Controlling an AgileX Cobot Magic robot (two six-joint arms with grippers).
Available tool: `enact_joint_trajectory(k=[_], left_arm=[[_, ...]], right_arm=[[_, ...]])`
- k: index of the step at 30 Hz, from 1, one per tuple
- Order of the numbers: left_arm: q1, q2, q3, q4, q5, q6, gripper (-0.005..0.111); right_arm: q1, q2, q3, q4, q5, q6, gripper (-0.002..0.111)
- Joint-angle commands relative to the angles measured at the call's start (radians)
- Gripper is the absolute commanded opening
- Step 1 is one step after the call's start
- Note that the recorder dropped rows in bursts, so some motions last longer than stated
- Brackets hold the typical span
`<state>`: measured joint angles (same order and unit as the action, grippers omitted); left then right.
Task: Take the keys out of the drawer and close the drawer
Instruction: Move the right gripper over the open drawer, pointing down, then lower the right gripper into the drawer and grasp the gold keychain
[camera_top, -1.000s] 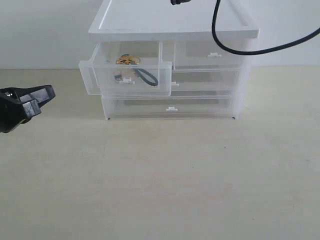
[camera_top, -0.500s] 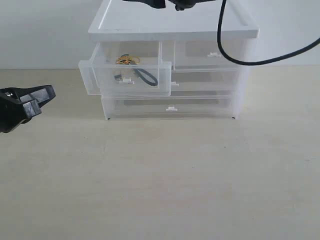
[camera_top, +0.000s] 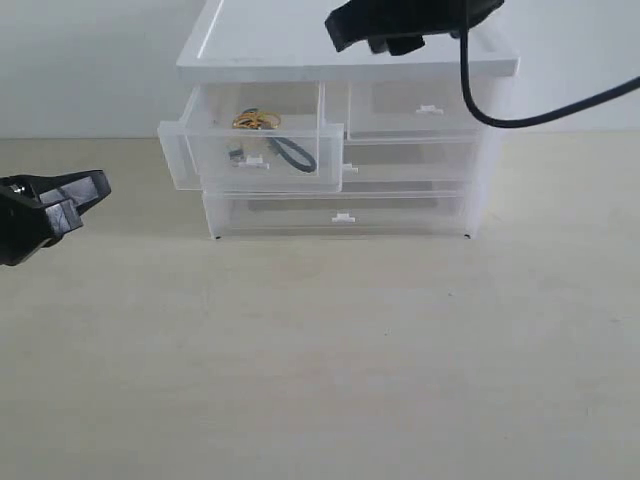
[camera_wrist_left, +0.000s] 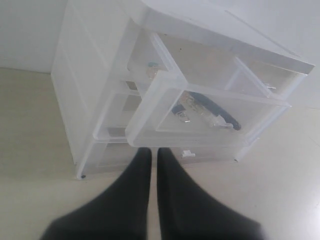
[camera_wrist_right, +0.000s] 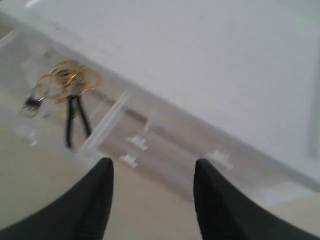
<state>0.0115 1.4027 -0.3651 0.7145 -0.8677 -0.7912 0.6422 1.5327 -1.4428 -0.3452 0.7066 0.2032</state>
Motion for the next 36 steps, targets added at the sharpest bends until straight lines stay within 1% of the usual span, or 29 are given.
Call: enact_joint_trajectory(k=[1, 6, 11, 15, 18, 21, 25, 36], left_arm=[[0.004, -0.006, 0.005, 0.007, 0.002, 0.008, 0.004], [0.004, -0.006, 0.005, 0.007, 0.002, 0.008, 0.004], [0.004, -0.006, 0.005, 0.007, 0.004, 0.008, 0.004], [0.004, -0.006, 0.005, 0.007, 0.004, 0.008, 0.004], [0.004, -0.006, 0.005, 0.007, 0.004, 0.008, 0.004], [0.004, -0.006, 0.005, 0.007, 0.004, 0.008, 0.004], [0.004, -0.006, 0.005, 0.007, 0.004, 0.008, 0.004], [0.004, -0.006, 0.005, 0.007, 0.003, 0.008, 0.004]], right_arm=[[0.006, 0.015, -0.102, 0.251, 0.196, -0.155, 0.044], [0.006, 0.086, -0.244, 0.252, 0.355, -0.147, 0.044], [0.006, 0.194, -0.365, 0.277, 0.418, -0.123, 0.044], [0.006, 0.281, -0.447, 0.345, 0.414, -0.123, 0.044], [0.006, 0.337, -0.498, 0.427, 0.38, -0.123, 0.044], [0.006, 0.388, -0.541, 0.439, 0.346, -0.11, 0.044], [0.006, 0.446, -0.594, 0.441, 0.353, -0.076, 0.044], [0.008, 0.575, -0.742, 0.497, 0.36, -0.072, 0.044]])
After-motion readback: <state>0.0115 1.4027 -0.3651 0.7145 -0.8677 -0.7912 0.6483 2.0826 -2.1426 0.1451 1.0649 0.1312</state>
